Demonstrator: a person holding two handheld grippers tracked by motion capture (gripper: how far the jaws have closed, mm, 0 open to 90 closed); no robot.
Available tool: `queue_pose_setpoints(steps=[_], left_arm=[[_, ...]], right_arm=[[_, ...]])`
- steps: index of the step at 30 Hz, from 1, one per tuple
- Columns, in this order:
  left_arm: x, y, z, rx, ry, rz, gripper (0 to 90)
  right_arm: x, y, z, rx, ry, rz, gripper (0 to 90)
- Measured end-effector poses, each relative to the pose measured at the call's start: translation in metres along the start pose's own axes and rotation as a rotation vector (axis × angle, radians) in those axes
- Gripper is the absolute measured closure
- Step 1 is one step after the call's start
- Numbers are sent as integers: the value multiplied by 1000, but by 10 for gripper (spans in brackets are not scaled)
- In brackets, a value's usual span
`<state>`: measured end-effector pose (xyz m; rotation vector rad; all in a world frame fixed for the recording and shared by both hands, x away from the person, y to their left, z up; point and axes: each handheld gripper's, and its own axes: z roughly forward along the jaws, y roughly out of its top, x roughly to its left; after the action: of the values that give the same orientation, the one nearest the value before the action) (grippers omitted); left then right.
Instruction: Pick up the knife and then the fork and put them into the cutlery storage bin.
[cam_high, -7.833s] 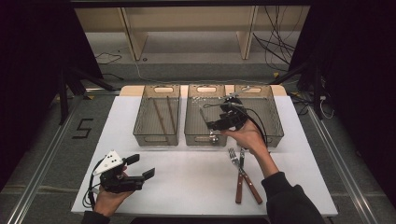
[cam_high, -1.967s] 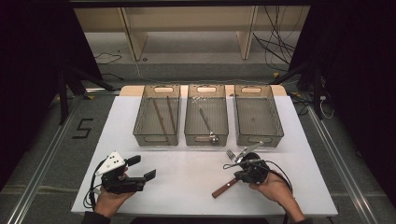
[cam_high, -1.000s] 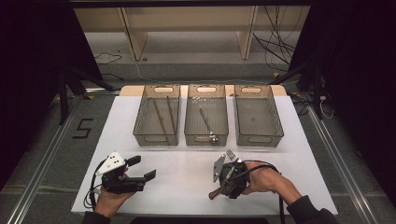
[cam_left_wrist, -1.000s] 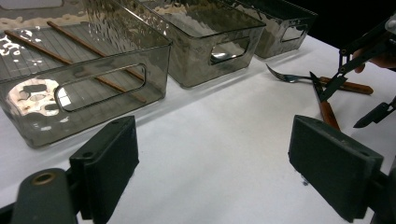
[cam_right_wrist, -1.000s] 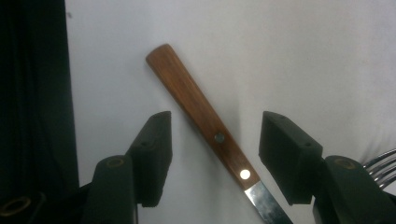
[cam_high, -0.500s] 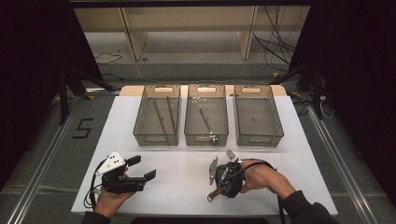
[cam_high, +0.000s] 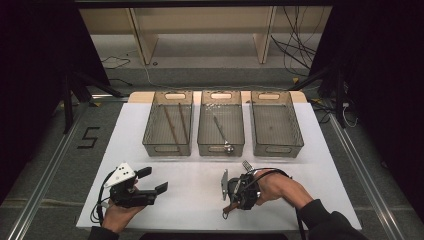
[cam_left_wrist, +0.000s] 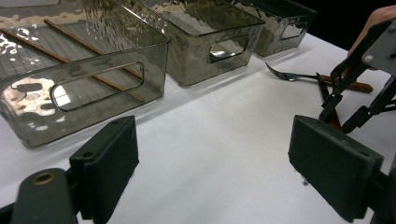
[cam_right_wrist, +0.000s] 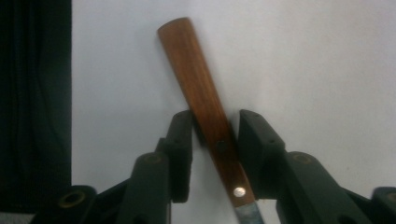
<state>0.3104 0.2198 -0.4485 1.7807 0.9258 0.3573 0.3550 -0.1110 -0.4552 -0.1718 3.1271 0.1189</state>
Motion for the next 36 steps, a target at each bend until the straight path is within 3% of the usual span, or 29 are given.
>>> queue_pose_setpoints(steps=[3, 8, 15, 18, 27, 36], left_arm=[[0, 0, 0, 0, 0, -1, 155], [0, 0, 0, 0, 0, 0, 155], [0, 0, 0, 3, 0, 2, 155], [0, 0, 0, 0, 1, 0, 155], [0, 0, -1, 0, 2, 1, 155], [0, 0, -1, -1, 3, 2, 155]], right_arm=[[0, 3, 0, 24, 5, -31, 709], [1, 5, 0, 15, 4, -62, 759], [0, 4, -1, -1, 4, -67, 767], [-2, 6, -2, -11, 6, -36, 769], [-10, 3, -19, -144, -48, 54, 770], [-19, -5, -43, -333, -112, 189, 770]])
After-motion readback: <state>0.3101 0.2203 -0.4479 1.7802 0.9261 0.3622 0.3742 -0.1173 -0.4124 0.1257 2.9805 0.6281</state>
